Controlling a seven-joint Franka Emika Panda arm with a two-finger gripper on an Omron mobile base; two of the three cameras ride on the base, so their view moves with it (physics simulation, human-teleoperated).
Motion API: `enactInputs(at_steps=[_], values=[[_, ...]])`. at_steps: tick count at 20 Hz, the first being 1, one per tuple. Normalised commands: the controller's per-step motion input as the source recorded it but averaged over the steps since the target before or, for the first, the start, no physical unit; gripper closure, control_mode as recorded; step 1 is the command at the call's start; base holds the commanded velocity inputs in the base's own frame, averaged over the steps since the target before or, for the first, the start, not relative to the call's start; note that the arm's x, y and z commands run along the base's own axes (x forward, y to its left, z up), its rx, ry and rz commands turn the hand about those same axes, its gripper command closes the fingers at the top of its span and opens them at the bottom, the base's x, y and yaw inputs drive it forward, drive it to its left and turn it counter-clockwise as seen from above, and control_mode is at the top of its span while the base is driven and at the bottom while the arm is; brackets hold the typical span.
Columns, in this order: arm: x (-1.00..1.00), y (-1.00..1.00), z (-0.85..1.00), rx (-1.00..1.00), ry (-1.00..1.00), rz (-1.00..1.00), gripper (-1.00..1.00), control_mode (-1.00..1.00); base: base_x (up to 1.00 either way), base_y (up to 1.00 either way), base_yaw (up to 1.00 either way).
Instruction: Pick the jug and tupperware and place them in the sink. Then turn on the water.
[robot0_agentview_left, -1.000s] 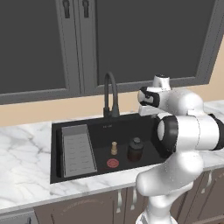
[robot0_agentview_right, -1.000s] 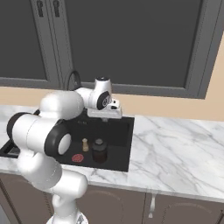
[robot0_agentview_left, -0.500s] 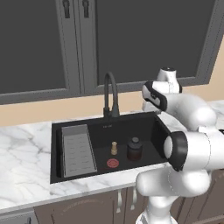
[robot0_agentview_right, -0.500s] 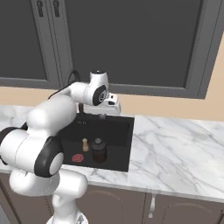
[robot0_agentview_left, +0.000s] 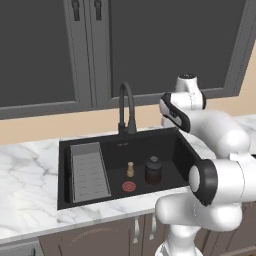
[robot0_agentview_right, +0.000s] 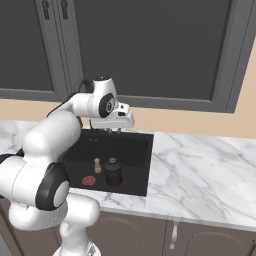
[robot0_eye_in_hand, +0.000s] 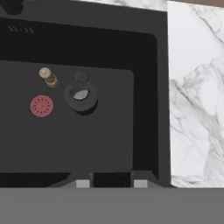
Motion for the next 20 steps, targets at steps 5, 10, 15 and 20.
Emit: enactInputs(at_steps=[5, 10, 15, 20], values=[[-0.19, 0.0, 0.02, 0.0, -0.02, 0.0, -1.0, -1.0, 0.0, 0.0, 0.0], [-0.66, -0.07, 0.26, 0.04, -0.16, 0.0, -1.0, -1.0, 0.0, 0.0, 0.0], [-0.51, 0.0, 0.33, 0.0, -0.08, 0.0, -1.0, -1.0, 0.0, 0.0, 0.0], [-0.68, 0.05, 0.14, 0.01, -0.11, 0.0, -1.0, -1.0, 0.0, 0.0, 0.0]])
